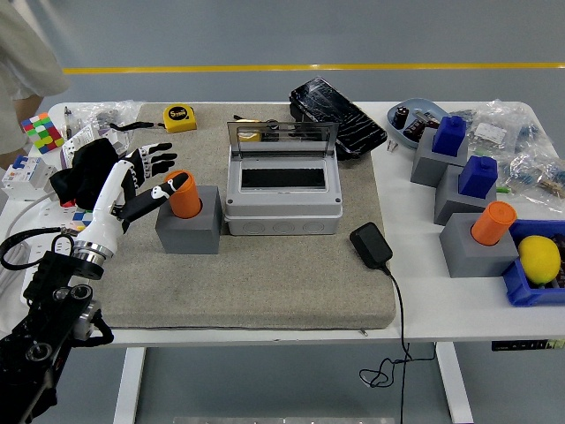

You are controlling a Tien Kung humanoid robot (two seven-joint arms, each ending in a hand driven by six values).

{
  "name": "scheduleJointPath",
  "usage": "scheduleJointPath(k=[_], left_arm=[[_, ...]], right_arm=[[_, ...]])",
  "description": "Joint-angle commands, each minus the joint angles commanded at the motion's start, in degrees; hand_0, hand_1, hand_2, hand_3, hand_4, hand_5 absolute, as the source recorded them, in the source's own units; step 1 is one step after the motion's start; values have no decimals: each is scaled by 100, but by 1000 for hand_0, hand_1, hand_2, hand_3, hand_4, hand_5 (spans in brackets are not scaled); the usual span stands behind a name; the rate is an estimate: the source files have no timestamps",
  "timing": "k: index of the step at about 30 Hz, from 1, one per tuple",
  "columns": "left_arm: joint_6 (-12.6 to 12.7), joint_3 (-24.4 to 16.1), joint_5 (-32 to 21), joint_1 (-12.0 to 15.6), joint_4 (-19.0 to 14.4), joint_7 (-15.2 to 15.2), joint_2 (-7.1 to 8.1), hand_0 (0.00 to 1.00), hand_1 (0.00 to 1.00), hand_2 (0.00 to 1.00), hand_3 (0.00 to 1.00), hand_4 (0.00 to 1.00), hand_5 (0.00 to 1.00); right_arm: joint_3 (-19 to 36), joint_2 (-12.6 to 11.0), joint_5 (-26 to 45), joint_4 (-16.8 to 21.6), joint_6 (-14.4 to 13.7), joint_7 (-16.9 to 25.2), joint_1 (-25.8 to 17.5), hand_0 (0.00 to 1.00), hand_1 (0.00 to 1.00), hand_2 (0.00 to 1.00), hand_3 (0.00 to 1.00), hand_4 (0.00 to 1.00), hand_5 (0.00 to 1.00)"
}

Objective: Fetch the battery,place it into the box,close the lid of the box

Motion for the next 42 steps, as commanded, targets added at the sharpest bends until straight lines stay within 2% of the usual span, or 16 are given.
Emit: scheduleJointPath(k=[10,11,16,17,22,23,28,29,34,35,40,41,42], left_arm=[[48,229,39,-58,104,-69,-47,749,740,738,775,998,356],[59,257,40,-68,109,-73,-52,749,736,729,741,998,233],[105,369,34,-113,181,-94,-107,749,736,729,741,998,233],[118,383,33,-119,197,-102,-119,701,707,704,719,998,137],[162,410,-33,-161,271,-149,-176,701,707,704,719,998,137],[166,411,-58,-169,280,-161,-185,626,630,633,695,998,32],[198,409,-147,-209,304,-229,-235,626,630,633,695,998,32],[198,421,-163,-220,317,-234,-242,571,584,564,638,998,2],[179,479,-238,-259,390,-244,-280,571,584,564,638,998,2],[177,484,-251,-264,401,-251,-287,505,496,520,577,998,2],[159,497,-393,-291,457,-304,-325,505,496,520,577,998,2],[159,513,-455,-304,478,-323,-334,439,440,464,529,998,2],[157,528,-510,-313,495,-335,-340,439,440,464,529,998,2]], right_arm=[[-9,-3,-8,0,5,0,1,650,648,675,587,998,564],[-21,-4,1,0,6,3,5,650,648,675,587,998,564],[-25,-3,7,0,5,7,9,650,648,675,587,998,564],[-26,-3,6,0,6,5,7,650,648,675,587,998,564],[-24,-2,0,0,5,3,-3,650,648,675,587,998,564],[-26,-2,0,0,6,2,-3,649,648,675,587,998,564],[-29,-4,-4,0,6,1,-2,649,648,675,587,998,564],[-20,-2,-10,0,4,-1,-2,647,648,675,588,998,564],[-31,-6,12,0,1,-1,8,647,648,675,588,998,564],[-33,-7,12,0,1,-1,9,650,648,674,588,998,564],[-47,-7,16,0,2,2,10,650,648,674,588,998,564],[-46,-7,11,0,2,0,8,649,648,674,588,998,563],[-46,-7,8,0,3,0,7,649,648,674,588,998,563]])
